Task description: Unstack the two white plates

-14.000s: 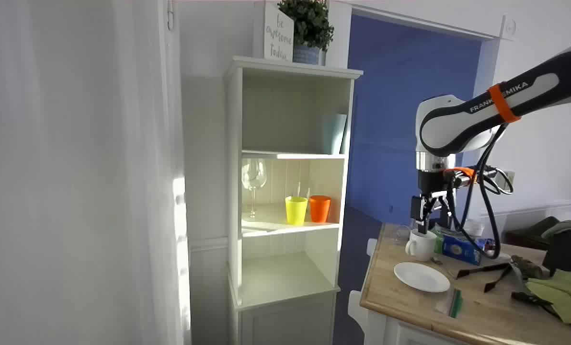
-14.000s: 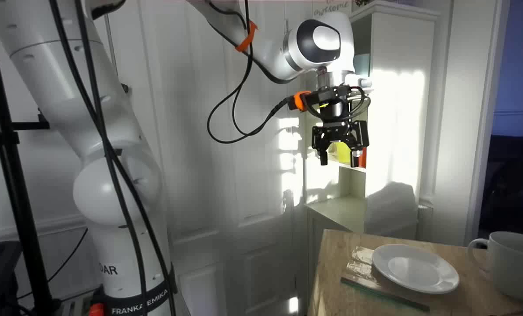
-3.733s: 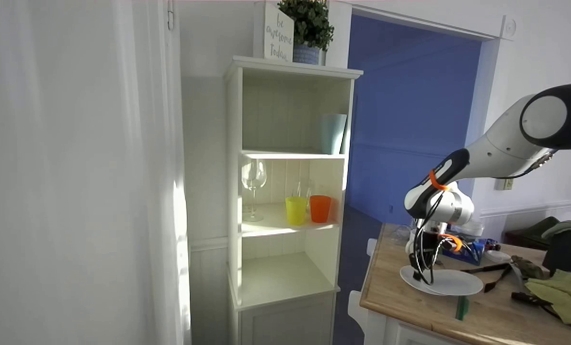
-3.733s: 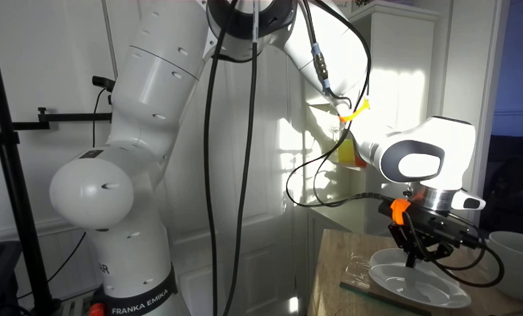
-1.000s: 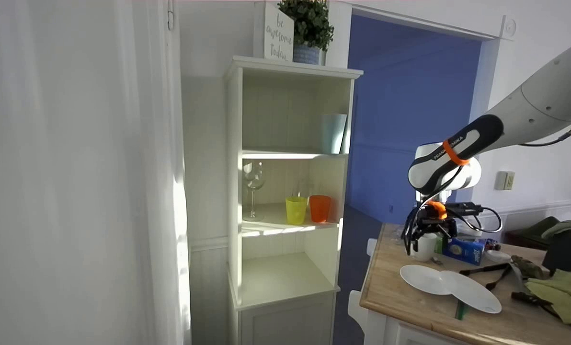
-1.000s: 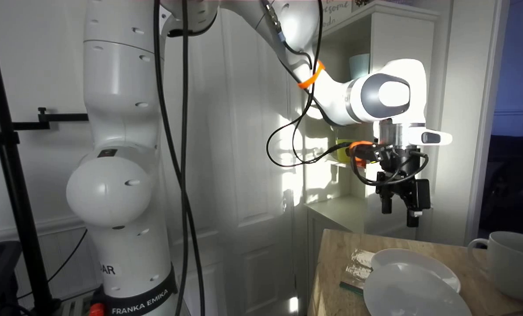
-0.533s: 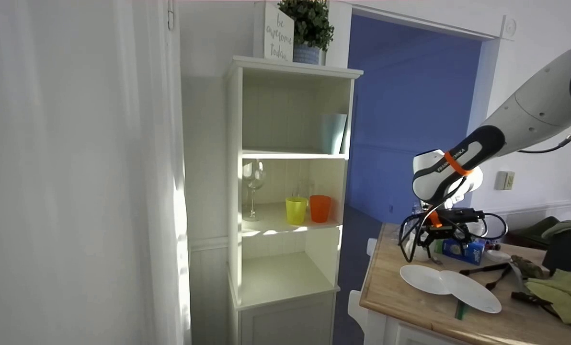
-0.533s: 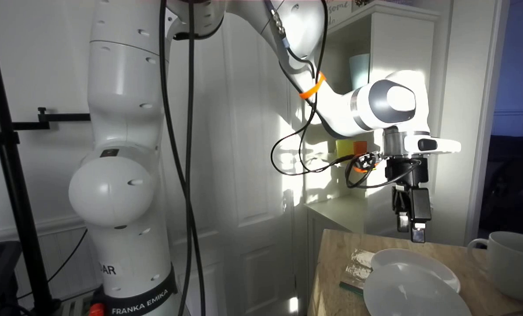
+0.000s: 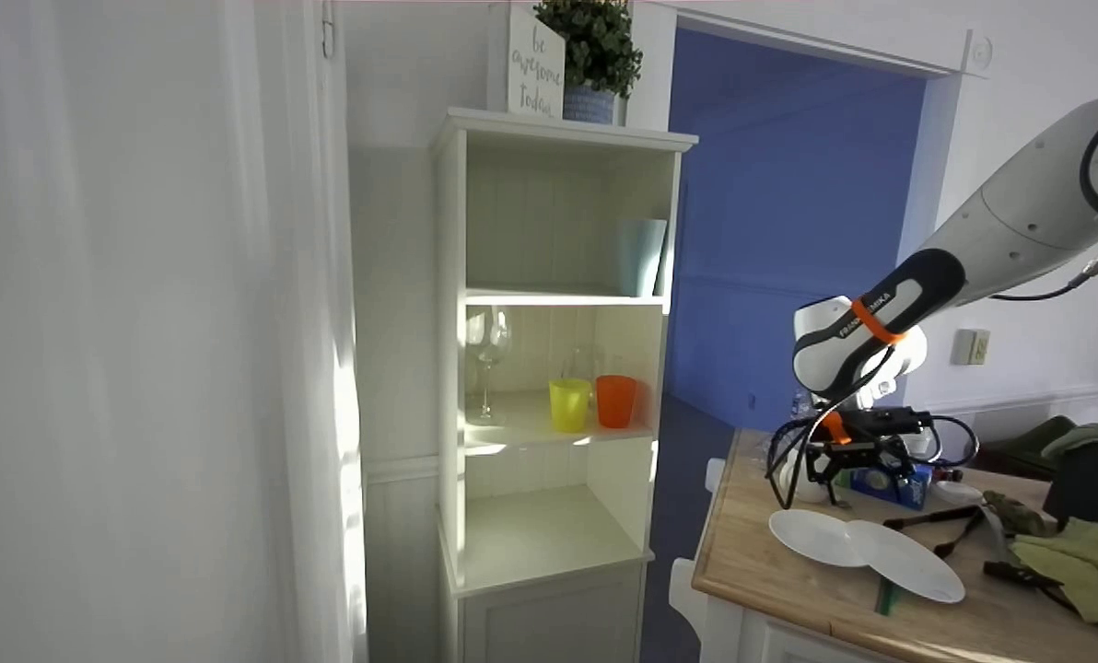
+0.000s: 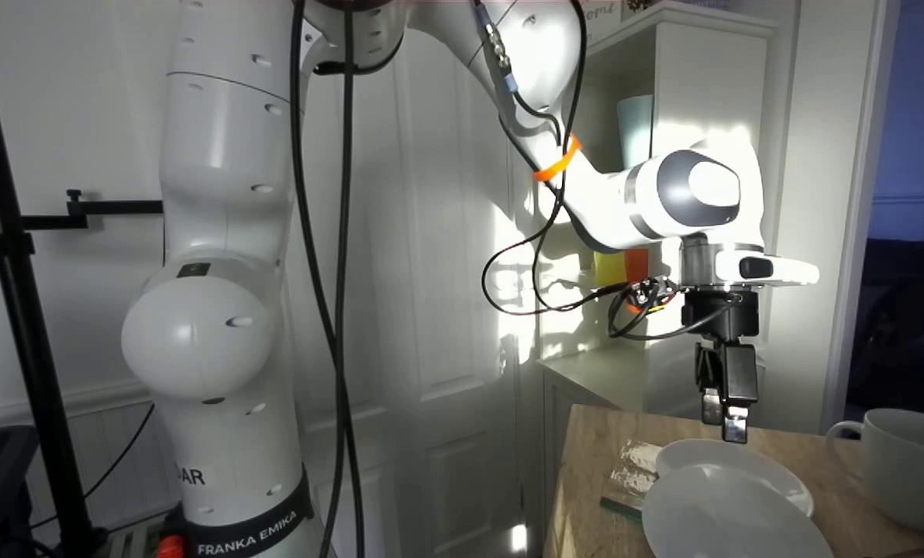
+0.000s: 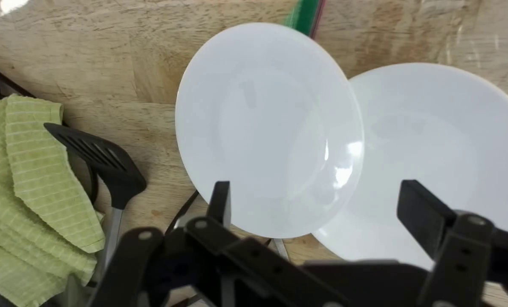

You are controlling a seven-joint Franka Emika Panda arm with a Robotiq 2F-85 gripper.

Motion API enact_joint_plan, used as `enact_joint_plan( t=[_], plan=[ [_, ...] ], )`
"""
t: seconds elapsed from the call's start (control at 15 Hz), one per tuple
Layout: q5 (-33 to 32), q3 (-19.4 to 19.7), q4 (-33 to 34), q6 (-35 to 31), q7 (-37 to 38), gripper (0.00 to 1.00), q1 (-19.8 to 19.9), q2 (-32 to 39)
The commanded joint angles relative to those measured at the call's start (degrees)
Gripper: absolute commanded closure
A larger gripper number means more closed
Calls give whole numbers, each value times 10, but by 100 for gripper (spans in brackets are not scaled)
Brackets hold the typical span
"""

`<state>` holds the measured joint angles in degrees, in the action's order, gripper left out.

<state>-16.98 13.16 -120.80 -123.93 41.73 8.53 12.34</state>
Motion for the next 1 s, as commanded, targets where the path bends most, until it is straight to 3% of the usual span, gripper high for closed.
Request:
enact_joint_plan(
  t=[0.0,0.73,0.8,0.93],
  plan=[
    [10,1,5,8,-10,0,-3,5],
    [2,9,68,8,6,0,-15,98],
    [4,10,74,11,6,5,-16,104],
    [7,11,85,18,4,23,-16,115]
  ],
)
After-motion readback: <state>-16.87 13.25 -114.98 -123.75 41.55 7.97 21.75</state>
